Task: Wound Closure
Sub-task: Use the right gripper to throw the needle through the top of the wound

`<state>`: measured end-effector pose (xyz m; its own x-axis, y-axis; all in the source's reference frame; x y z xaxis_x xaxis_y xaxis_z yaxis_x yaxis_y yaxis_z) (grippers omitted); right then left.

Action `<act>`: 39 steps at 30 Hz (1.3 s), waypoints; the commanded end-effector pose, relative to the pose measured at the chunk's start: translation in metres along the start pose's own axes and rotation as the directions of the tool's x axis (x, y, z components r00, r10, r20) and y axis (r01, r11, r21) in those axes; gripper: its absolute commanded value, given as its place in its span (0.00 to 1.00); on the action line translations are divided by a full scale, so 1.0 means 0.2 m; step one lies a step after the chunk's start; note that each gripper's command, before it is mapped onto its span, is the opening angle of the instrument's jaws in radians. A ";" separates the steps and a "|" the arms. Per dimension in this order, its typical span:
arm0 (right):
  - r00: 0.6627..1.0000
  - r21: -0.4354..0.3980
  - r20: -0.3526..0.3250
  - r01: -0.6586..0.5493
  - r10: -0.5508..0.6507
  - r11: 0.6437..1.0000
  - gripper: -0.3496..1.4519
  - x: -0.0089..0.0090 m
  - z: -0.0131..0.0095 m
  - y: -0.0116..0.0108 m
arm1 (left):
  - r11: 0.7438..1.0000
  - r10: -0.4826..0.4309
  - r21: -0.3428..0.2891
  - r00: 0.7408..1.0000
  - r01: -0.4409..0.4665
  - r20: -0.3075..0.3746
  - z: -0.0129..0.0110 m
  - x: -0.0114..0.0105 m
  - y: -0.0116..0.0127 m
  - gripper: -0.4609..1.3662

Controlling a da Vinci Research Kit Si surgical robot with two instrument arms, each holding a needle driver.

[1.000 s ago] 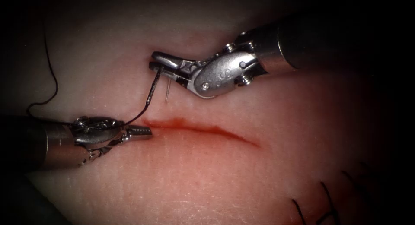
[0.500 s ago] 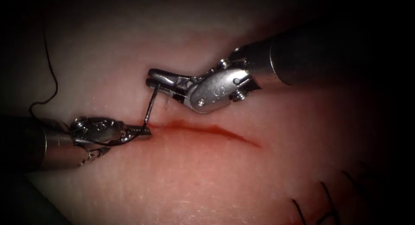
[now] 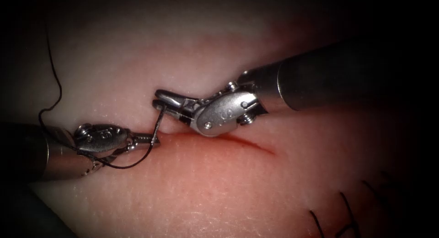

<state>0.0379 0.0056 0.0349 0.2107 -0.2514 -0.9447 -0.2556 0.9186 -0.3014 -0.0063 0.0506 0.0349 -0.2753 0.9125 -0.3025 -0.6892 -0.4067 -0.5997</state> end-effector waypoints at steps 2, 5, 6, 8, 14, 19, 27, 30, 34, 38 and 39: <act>1.000 0.002 0.007 -0.014 0.014 1.000 0.00 -0.001 0.000 -0.002 | 1.000 0.000 -0.003 1.000 0.000 0.001 0.000 0.000 0.000 0.06; 0.999 0.017 0.026 -0.045 0.045 0.999 0.00 -0.004 0.000 -0.005 | 1.000 -0.001 -0.002 1.000 0.001 0.001 0.000 0.000 0.000 0.06; 0.998 0.019 0.028 -0.060 0.060 0.998 0.00 -0.004 0.000 -0.005 | 1.000 -0.001 -0.002 1.000 0.001 0.001 0.000 0.000 0.000 0.06; 0.995 0.027 0.042 -0.089 0.088 0.996 0.00 -0.006 -0.001 -0.007 | 1.000 0.004 -0.001 1.000 -0.004 0.000 0.000 0.000 0.000 0.06; 0.978 0.034 0.084 -0.196 0.192 0.980 0.00 -0.011 -0.001 -0.012 | 1.000 0.004 -0.001 1.000 -0.004 0.000 0.000 0.001 0.000 0.06; 0.966 0.037 0.130 -0.228 0.222 0.973 0.00 -0.013 -0.001 -0.014 | 1.000 0.008 0.001 1.000 -0.008 0.000 0.001 0.001 0.001 0.06; 0.953 0.052 0.171 -0.263 0.251 0.963 0.00 -0.014 -0.003 -0.020 | 1.000 0.007 0.001 1.000 -0.007 0.001 0.000 0.001 0.001 0.06; 0.951 0.051 0.175 -0.268 0.256 0.962 0.00 -0.014 -0.003 -0.020 | 1.000 0.007 0.001 1.000 -0.007 0.001 0.000 0.001 0.001 0.06; 0.949 0.049 0.178 -0.271 0.259 0.961 0.00 -0.013 -0.003 -0.018 | 1.000 0.015 0.004 1.000 -0.015 0.001 0.001 0.002 0.003 0.06; 0.948 0.015 0.142 -0.291 0.286 0.957 0.00 -0.011 -0.002 -0.010 | 1.000 0.011 0.006 1.000 -0.011 -0.001 0.003 0.003 0.005 0.06; 0.952 0.009 0.130 -0.280 0.276 0.960 0.00 -0.010 -0.002 -0.007 | 1.000 0.011 0.007 1.000 -0.011 -0.001 0.003 0.003 0.006 0.06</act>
<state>0.0375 0.0050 0.0368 0.2498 0.0531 -0.9668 -0.2974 0.9544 -0.0244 -0.0078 0.0507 0.0343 -0.2816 0.9080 -0.3102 -0.6912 -0.4162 -0.5907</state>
